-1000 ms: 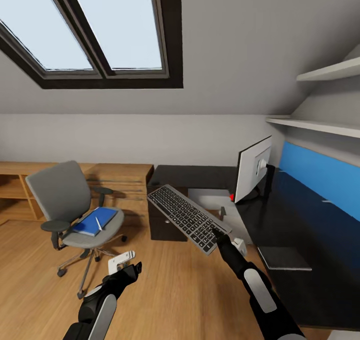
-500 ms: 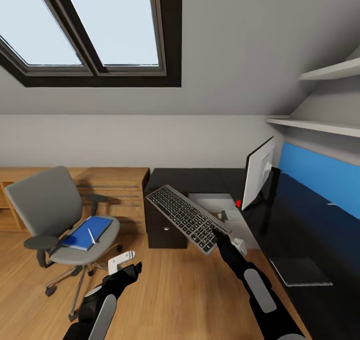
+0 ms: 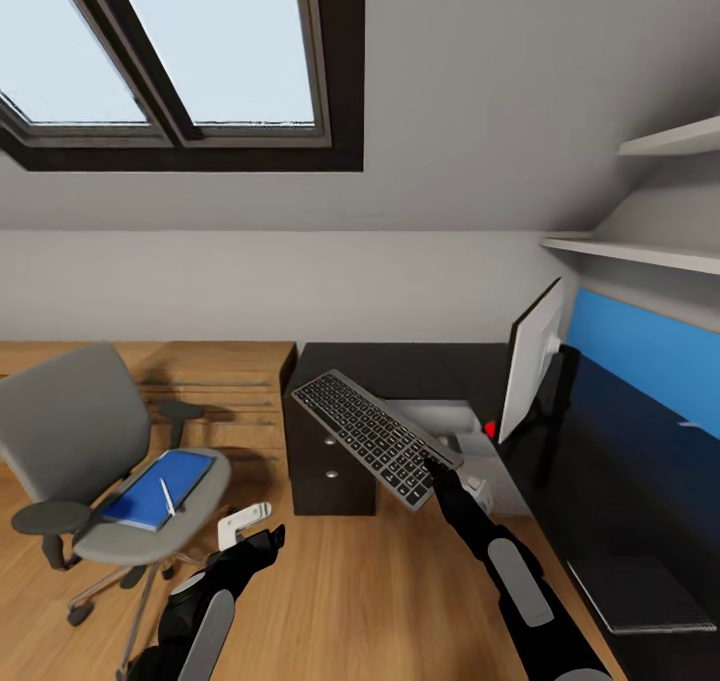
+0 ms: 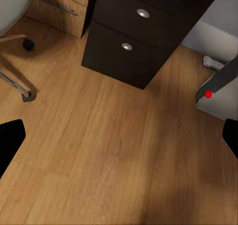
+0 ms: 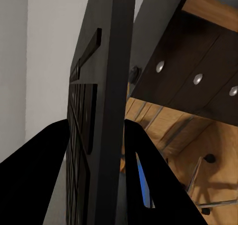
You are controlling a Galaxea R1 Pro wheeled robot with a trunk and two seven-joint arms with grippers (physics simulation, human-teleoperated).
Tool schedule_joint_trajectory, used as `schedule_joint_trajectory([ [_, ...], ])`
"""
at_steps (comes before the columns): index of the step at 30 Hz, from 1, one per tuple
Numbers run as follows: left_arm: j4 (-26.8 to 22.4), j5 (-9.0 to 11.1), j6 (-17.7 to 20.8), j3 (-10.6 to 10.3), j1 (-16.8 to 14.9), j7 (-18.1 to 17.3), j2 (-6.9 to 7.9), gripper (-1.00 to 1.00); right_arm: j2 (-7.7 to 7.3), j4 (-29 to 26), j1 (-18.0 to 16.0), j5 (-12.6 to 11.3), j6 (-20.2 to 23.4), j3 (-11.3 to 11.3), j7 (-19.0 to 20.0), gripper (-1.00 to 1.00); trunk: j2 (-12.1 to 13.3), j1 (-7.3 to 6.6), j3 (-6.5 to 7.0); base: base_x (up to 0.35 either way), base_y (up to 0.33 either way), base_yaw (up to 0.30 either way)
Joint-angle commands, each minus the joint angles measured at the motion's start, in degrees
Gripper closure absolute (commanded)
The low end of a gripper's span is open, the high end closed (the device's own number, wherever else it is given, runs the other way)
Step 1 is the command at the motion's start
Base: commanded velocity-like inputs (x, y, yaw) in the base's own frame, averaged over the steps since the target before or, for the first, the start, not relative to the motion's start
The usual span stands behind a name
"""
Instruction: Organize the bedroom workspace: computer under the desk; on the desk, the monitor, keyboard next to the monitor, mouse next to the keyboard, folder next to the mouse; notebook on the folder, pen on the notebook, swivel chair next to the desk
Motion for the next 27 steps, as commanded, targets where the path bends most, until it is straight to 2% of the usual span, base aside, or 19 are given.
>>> schedule_joint_trajectory([
  [1,-0.1,0.6,0.1,-0.1,0.0,0.5,0.01,-1.0,0.06,0.0,0.0,-0.6,0.5,-0.2,0.1,1.0,0.0,0.04,-0.07,0.317,0.0,0.0],
  [21,-0.1,0.6,0.1,-0.6,0.0,0.5,-0.07,-1.0,0.16,0.2,-0.1,-0.7,0.7,-0.2,-0.1,1.0,0.0,0.04,-0.07,0.327,0.007,0.0],
  [24,-0.1,0.6,0.1,-0.8,0.0,0.4,-0.08,-1.0,0.68,3.6,-0.1,-0.9,-1.8,0.0,-0.3,1.0,0.0,0.04,-0.07,0.329,0.09,0.0],
  [25,-0.1,0.6,0.1,-0.8,0.0,0.4,-0.07,-1.0,2.2,5.3,0.0,-1.1,-6.3,-0.3,-0.3,1.0,0.0,0.04,-0.07,0.329,0.092,0.0],
  [27,-0.1,0.6,0.1,-0.8,0.0,0.4,-0.05,-1.0,2.97,6.1,0.0,-1.2,-9.4,-0.4,-0.3,1.0,0.0,0.04,-0.07,0.329,0.092,0.0],
])
